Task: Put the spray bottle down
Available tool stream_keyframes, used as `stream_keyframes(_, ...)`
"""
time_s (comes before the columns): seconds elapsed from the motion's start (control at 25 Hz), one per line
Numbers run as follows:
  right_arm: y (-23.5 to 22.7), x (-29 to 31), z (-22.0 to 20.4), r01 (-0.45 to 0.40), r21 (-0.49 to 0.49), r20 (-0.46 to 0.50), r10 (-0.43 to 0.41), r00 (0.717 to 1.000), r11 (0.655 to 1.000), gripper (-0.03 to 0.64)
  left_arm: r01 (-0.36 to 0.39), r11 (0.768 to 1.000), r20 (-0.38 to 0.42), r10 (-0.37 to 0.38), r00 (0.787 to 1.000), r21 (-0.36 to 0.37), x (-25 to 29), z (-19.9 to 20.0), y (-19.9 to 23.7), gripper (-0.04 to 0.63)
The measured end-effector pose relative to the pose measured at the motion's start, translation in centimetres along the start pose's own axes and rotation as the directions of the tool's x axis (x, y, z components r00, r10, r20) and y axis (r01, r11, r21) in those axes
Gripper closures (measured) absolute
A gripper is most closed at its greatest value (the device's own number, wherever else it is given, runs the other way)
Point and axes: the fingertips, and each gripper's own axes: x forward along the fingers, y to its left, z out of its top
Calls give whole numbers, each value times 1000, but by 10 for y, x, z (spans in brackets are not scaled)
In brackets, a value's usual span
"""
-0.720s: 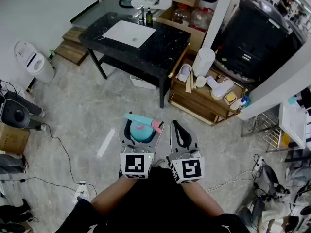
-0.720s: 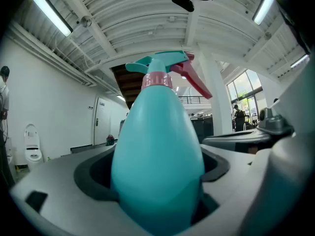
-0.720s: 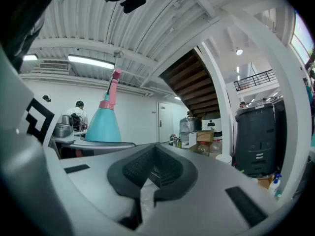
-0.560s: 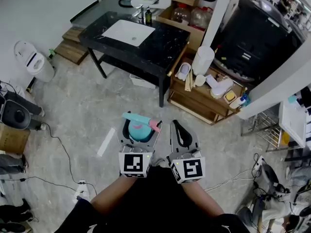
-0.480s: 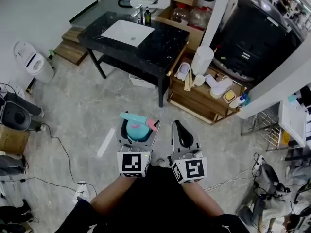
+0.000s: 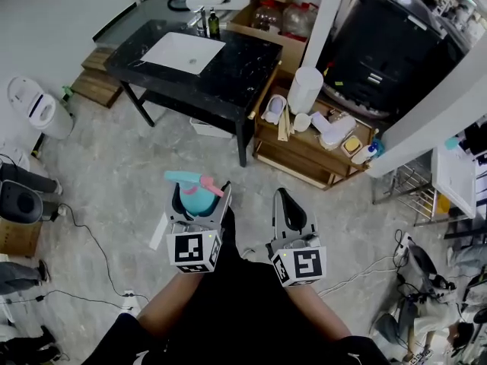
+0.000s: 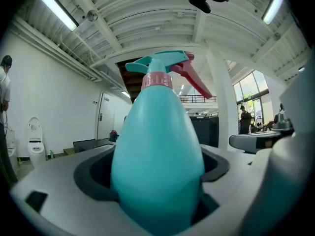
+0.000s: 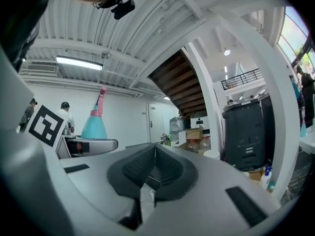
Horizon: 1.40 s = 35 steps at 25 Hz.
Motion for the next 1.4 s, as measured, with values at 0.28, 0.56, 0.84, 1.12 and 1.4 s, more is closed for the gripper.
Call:
stream_keyframes(0.28,-36,51,-5,48,-5,-19,-48,999,999,601,48,999,-6,-48,999,11,65,-5,5,140)
stream_keyframes(0.56,-61,139,-4,60,-19,-33,-61,998,998,601,96,995,-10,-96,995,10,151,-2,18,140)
stream_keyframes(0.84,-66,237,-2,34,-2,-64,-34,997,999,601,137,990,-25,-137,990,17,227,9,50,140)
stream_keyframes(1.12,-64,323,1,-3,-21,-86,1,996,1000,601,179,983,-30,-178,984,42,299,21,82,140)
stream_keyframes(1.4,-67,392,5,-29,-7,-76,29,997,1000,601,170,985,-47,-170,984,15,341,21,119,140)
